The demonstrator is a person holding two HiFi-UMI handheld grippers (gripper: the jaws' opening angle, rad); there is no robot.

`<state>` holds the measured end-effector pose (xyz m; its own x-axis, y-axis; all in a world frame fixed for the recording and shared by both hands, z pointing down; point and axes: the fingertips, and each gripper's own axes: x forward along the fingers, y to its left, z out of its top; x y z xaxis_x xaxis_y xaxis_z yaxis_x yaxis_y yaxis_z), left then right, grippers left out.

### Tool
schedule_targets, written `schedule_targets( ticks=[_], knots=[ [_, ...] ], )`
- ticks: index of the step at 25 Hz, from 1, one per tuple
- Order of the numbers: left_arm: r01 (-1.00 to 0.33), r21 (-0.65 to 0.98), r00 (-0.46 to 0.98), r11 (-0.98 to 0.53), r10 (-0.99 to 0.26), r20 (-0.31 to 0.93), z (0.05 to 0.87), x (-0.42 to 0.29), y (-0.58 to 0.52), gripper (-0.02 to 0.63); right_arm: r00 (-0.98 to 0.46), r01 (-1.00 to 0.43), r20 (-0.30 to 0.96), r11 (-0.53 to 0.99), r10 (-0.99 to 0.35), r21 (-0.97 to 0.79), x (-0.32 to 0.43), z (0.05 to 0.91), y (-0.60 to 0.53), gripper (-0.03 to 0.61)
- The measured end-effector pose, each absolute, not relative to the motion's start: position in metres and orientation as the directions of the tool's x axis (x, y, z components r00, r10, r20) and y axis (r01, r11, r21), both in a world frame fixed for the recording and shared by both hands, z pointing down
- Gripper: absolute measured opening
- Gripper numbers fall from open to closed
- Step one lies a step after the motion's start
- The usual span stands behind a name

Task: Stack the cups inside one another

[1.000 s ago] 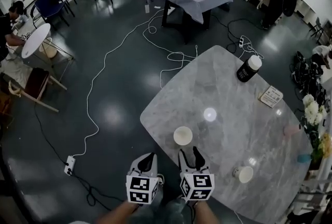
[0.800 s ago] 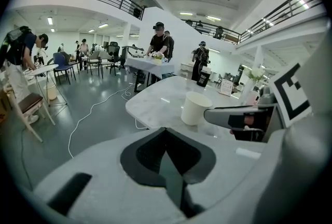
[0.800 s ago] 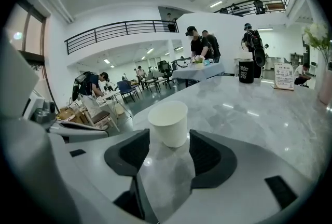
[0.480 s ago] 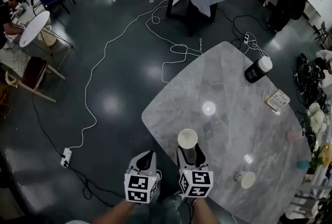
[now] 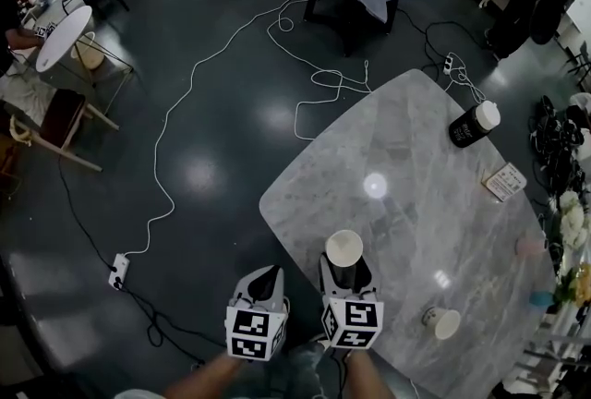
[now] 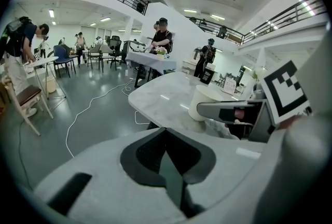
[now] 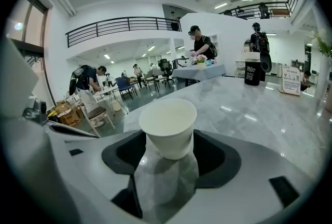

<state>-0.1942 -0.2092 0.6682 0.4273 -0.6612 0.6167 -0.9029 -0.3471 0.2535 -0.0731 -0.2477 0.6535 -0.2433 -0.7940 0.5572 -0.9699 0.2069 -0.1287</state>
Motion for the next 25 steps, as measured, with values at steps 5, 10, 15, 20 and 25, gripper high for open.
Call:
schedule_targets(
  ticks=[5, 10, 15, 20, 25],
  knots=[
    [-0.906, 0.250, 0.421, -0.342, -0.662, 0.620, 0.670, -0.199, -0.208, -0.002, -0.227, -0.974, 0.551, 0.190, -0.803, -0.124, -0.073, 0.654, -0.250, 0.241],
    [-0.905, 0.247, 0.423, -0.347, -0.666, 0.615, 0.667, -0.201, -0.212, -0.002, -0.215, -0.976, 0.539, 0.171, -0.814, -0.131, -0.070, 0.649, -0.251, 0.241],
    [-0.898, 0.246, 0.435, -0.363, -0.663, 0.609, 0.661, -0.193, -0.211, -0.002, -0.208, -0.978, 0.521, 0.160, -0.828, -0.137, -0.063, 0.638, -0.249, 0.241],
    [-0.886, 0.249, 0.459, -0.392, -0.661, 0.594, 0.651, -0.178, -0.210, -0.002, -0.189, -0.981, 0.512, 0.141, -0.838, -0.132, -0.050, 0.625, -0.242, 0.241],
    [-0.871, 0.263, 0.486, -0.414, -0.656, 0.577, 0.641, -0.156, -0.205, -0.002, -0.166, -0.984, 0.508, 0.110, -0.845, -0.138, -0.031, 0.614, -0.231, 0.241]
  ],
)
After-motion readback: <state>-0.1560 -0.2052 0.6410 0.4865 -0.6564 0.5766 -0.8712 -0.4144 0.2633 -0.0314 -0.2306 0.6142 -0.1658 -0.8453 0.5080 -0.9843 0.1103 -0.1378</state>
